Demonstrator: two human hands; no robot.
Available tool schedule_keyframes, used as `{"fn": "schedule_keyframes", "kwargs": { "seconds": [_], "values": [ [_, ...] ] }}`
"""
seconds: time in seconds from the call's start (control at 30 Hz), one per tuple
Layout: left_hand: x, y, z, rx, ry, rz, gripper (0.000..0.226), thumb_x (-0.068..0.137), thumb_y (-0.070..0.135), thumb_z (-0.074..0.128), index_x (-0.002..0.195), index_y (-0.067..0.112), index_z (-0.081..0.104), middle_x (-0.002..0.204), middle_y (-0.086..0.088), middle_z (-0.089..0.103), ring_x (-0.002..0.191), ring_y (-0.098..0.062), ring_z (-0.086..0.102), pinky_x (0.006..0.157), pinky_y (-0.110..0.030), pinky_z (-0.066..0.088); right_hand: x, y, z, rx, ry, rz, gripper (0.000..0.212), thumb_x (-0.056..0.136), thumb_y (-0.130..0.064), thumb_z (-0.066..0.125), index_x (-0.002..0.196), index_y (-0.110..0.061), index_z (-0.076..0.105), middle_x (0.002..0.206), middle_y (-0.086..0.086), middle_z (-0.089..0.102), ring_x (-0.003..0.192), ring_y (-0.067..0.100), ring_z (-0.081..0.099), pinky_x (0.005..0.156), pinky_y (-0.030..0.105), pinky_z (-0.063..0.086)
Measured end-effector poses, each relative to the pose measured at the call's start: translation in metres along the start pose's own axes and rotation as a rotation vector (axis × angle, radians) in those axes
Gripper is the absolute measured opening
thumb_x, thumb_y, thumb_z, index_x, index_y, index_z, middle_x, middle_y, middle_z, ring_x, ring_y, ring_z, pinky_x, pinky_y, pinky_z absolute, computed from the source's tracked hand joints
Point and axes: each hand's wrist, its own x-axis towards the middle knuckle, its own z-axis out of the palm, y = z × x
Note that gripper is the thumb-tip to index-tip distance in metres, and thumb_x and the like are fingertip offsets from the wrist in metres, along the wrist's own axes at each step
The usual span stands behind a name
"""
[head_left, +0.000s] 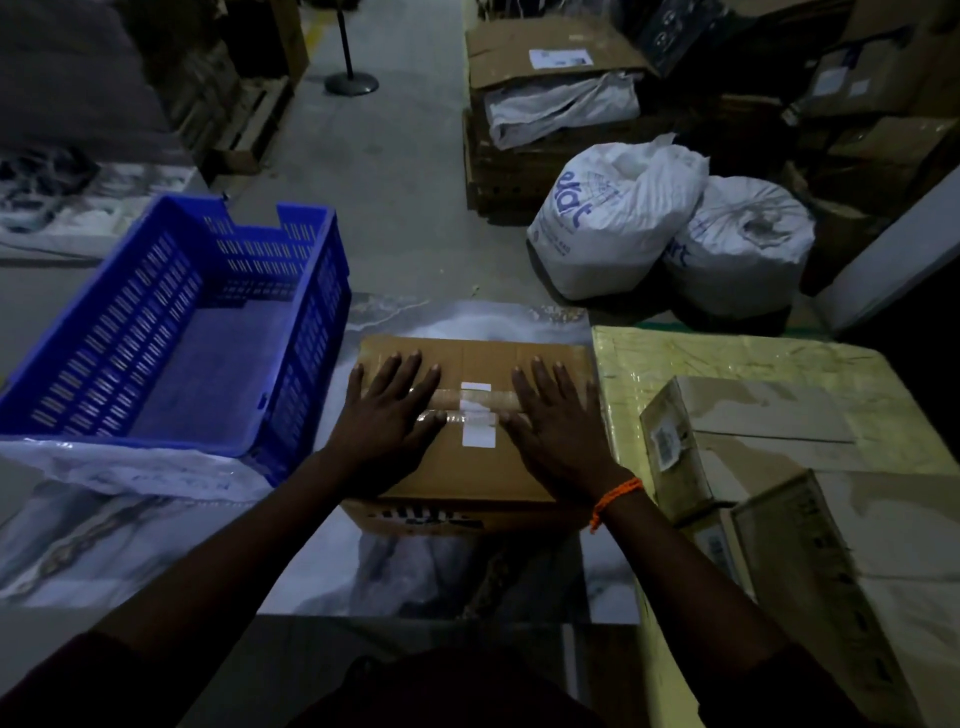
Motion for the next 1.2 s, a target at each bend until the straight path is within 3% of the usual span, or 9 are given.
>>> {"fn": "schedule_keyframes", "kwargs": {
  "seconds": [0.13, 0.4, 0.57, 0.67, 0.73, 0.83, 0.93, 1.07, 1.2],
  "values": [
    [-0.002, 0.003, 0.002, -0.015, 0.029, -0.009, 0.068, 0.103, 0.068, 0.009, 0.163, 0.038, -0.002, 0.17, 0.006, -0.012, 0.157, -0.019, -0.014, 0.125, -0.056, -0.007, -0.006, 0.008, 0.0, 0.017, 0.033, 0.064, 0.069, 0.103, -0.069, 0.017, 0.164, -0.042, -0.001, 0.173, -0.007, -0.01, 0.159, 0.019, -0.013, 0.124, 0.062, -0.008],
    [0.0, 0.0, 0.004, -0.075, 0.069, -0.014, 0.066, 0.103, 0.067, 0.014, 0.163, 0.038, 0.011, 0.172, 0.006, -0.001, 0.158, -0.017, -0.007, 0.126, -0.054, -0.005, -0.005, 0.006, 0.001, 0.063, 0.059, 0.064, 0.068, 0.104, -0.067, 0.023, 0.165, -0.039, 0.007, 0.174, -0.007, -0.002, 0.16, 0.018, -0.008, 0.123, 0.062, 0.007],
    [-0.002, 0.002, 0.0, -0.202, 0.177, -0.113, 0.064, 0.104, 0.062, 0.025, 0.159, 0.03, 0.03, 0.171, -0.002, 0.013, 0.158, -0.023, 0.002, 0.127, -0.052, 0.004, -0.005, 0.004, -0.002, 0.236, 0.209, 0.215, 0.069, 0.105, -0.057, 0.039, 0.164, -0.023, 0.023, 0.172, 0.008, 0.015, 0.158, 0.027, 0.013, 0.124, 0.053, 0.026],
    [-0.006, 0.003, 0.001, -0.324, 0.29, -0.288, 0.068, 0.103, 0.054, 0.044, 0.159, 0.02, 0.026, 0.171, -0.009, 0.011, 0.157, -0.03, 0.008, 0.125, -0.054, 0.015, -0.003, 0.006, -0.007, 0.435, 0.308, 0.415, 0.08, 0.101, -0.055, 0.054, 0.164, -0.019, 0.021, 0.168, 0.013, 0.025, 0.152, 0.031, 0.029, 0.117, 0.044, 0.033],
    [-0.007, -0.001, 0.001, -0.528, 0.273, -0.457, 0.081, 0.099, 0.06, 0.051, 0.161, 0.019, 0.019, 0.171, -0.008, 0.012, 0.155, -0.03, 0.016, 0.124, -0.052, 0.022, 0.0, 0.008, -0.009, 0.61, 0.294, 0.533, 0.08, 0.096, -0.06, 0.059, 0.159, -0.019, 0.033, 0.156, 0.013, 0.047, 0.139, 0.033, 0.048, 0.11, 0.042, 0.042],
    [-0.011, 0.003, -0.013, -0.918, 0.259, -0.621, 0.08, 0.092, 0.066, 0.058, 0.153, 0.018, 0.038, 0.143, 0.0, 0.052, 0.128, -0.024, 0.05, 0.104, -0.044, 0.042, -0.001, 0.011, -0.015, 0.791, 0.309, 0.55, 0.057, 0.09, -0.06, 0.064, 0.136, -0.026, 0.058, 0.12, 0.0, 0.072, 0.11, 0.026, 0.068, 0.089, 0.035, 0.053],
    [-0.012, 0.01, -0.023, -1.002, 0.291, -0.583, 0.055, 0.098, 0.042, 0.063, 0.146, 0.018, 0.048, 0.115, 0.008, 0.049, 0.112, -0.021, 0.052, 0.09, -0.035, 0.036, -0.006, 0.01, -0.026, 0.877, 0.303, 0.526, 0.038, 0.093, -0.044, 0.07, 0.124, -0.022, 0.065, 0.106, -0.005, 0.072, 0.1, 0.022, 0.068, 0.074, 0.026, 0.045],
    [-0.008, 0.005, -0.031, -1.045, 0.3, -0.544, 0.078, 0.091, 0.036, 0.071, 0.158, 0.021, 0.032, 0.149, -0.005, 0.046, 0.134, -0.028, 0.046, 0.105, -0.044, 0.039, -0.004, 0.011, -0.035, 0.829, 0.359, 0.565, 0.058, 0.093, -0.051, 0.07, 0.137, -0.015, 0.056, 0.118, 0.003, 0.069, 0.106, 0.027, 0.065, 0.083, 0.03, 0.044],
    [-0.01, -0.002, -0.033, -1.113, 0.398, -0.437, 0.079, 0.088, 0.016, 0.076, 0.155, 0.022, 0.034, 0.156, -0.008, 0.041, 0.139, -0.028, 0.042, 0.105, -0.044, 0.041, -0.002, 0.011, -0.046, 0.926, 0.482, 0.571, 0.055, 0.096, -0.049, 0.068, 0.134, -0.014, 0.05, 0.123, 0.003, 0.06, 0.105, 0.02, 0.056, 0.084, 0.031, 0.04]
  ]
}}
